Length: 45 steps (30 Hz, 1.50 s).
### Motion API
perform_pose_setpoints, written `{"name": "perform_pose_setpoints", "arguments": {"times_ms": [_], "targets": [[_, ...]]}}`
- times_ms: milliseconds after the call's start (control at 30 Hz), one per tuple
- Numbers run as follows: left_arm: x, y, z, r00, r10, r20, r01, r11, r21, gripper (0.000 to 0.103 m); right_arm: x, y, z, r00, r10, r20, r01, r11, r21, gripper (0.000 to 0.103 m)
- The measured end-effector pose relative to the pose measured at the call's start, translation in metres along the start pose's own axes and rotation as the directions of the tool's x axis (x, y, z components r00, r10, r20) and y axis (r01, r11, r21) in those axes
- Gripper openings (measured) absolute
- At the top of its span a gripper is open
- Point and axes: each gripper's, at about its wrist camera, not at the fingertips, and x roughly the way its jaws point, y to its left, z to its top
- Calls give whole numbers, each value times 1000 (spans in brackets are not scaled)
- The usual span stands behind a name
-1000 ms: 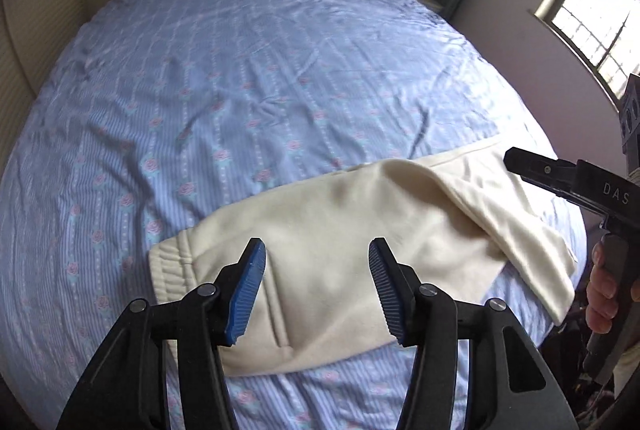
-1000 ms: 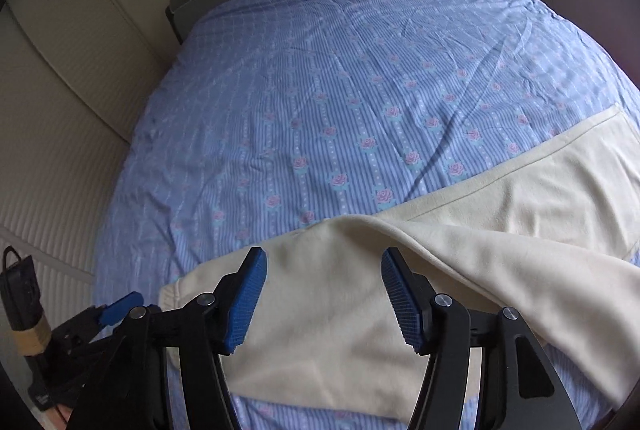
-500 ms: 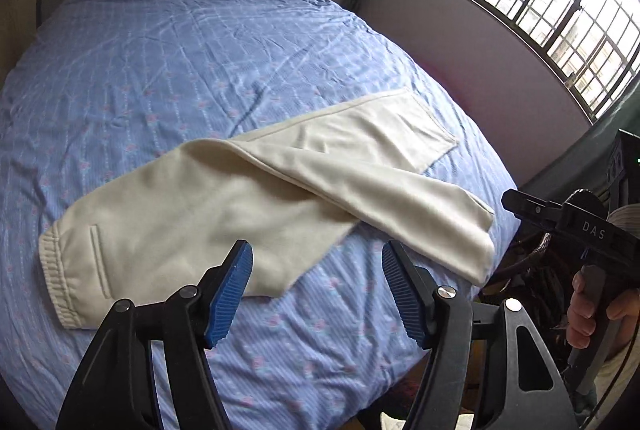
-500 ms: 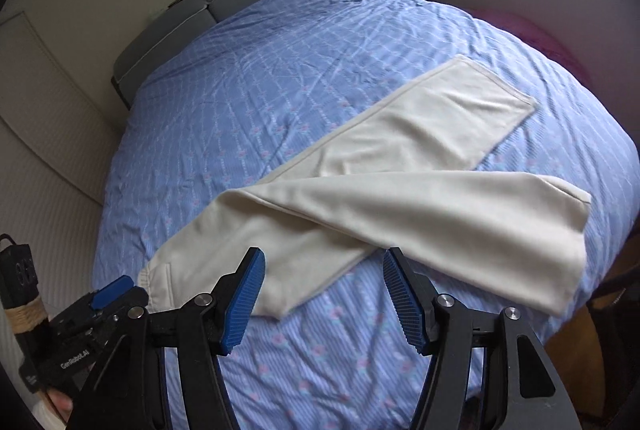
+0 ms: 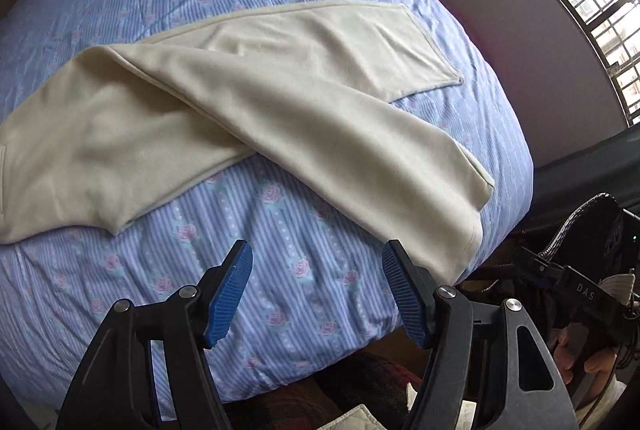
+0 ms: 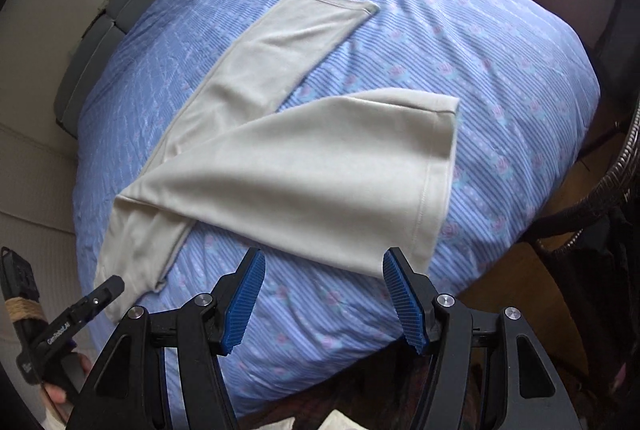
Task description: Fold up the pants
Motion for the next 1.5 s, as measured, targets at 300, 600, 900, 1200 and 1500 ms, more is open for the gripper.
{"name": "perform_pose_setpoints", "arguments": {"times_ms": [300, 600, 900, 1200, 1500], "targets": [[85, -3, 13, 990, 13, -141, -18, 999, -35, 66, 66, -63, -21, 990, -2, -140, 16, 995, 95, 63], [156, 17, 38, 973, -40, -229, 13, 993, -119, 65, 125, -96, -28, 989, 24, -143, 17, 960, 281, 63], [176, 10, 61, 967, -63, -247, 54, 998, -44, 16, 151, -98, -27, 991, 17, -129, 30, 935, 354, 43], [76, -32, 101, 981, -184, -68, 189, 979, 72, 10, 39, -59, 22, 993, 90, 70, -107, 951, 291, 11], [53, -50, 215, 983, -157, 91, 149, 985, 89, 10, -43, 3, 188, 921, 153, 358, -194, 977, 83, 10]]}}
